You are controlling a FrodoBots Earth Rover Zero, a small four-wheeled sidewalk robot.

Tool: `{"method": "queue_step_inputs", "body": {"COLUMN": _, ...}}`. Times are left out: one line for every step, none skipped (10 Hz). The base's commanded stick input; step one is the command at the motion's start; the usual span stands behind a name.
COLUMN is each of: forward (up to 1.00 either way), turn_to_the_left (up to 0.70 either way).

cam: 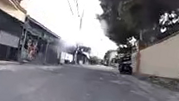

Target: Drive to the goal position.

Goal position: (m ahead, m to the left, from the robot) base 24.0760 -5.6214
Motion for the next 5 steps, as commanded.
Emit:
{"method": "queue_step_inputs", "body": {"forward": 0.85, "turn_to_the_left": -0.34}}
{"method": "queue_step_inputs", "body": {"forward": 0.85, "turn_to_the_left": -0.34}}
{"method": "queue_step_inputs", "body": {"forward": 0.85, "turn_to_the_left": -0.34}}
{"method": "queue_step_inputs", "body": {"forward": 0.85, "turn_to_the_left": -0.34}}
{"method": "queue_step_inputs", "body": {"forward": 0.85, "turn_to_the_left": -0.32}}
